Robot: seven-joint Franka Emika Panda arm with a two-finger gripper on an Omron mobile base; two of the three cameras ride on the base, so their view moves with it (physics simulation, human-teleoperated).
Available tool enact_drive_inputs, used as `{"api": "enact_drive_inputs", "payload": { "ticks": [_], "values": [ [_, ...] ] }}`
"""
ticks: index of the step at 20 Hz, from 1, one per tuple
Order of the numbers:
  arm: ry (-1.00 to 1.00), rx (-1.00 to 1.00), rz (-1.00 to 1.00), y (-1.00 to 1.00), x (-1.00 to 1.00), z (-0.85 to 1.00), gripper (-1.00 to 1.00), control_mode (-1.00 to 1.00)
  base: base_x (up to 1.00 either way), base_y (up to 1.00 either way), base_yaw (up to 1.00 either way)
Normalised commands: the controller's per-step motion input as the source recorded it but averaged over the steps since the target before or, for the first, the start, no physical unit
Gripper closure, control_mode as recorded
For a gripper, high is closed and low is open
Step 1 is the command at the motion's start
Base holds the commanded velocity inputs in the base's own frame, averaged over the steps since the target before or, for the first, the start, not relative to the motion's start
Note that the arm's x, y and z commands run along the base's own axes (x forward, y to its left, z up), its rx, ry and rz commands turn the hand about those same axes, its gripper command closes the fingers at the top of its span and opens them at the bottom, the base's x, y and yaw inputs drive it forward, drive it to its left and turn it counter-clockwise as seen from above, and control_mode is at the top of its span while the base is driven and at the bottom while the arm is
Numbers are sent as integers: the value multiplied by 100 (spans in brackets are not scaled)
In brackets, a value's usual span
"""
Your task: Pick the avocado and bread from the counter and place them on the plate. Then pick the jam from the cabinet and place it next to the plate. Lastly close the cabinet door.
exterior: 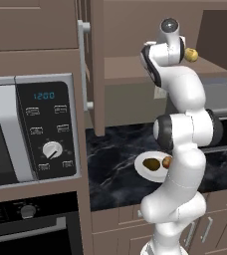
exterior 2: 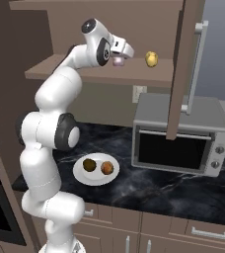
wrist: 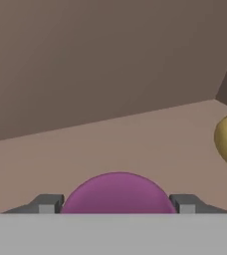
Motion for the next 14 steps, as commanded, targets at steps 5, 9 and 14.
{"api": "enact_drive_inputs", "payload": {
  "ticks": [5,9,14],
  "values": [
    [-17,0,0,-43,-28,-57,100,-100,0,0,0],
    [-32,0,0,-32,-69,-6,100,-100,0,0,0],
    [-29,0,0,-22,-99,0,100,-100,0,0,0]
  ]
}}
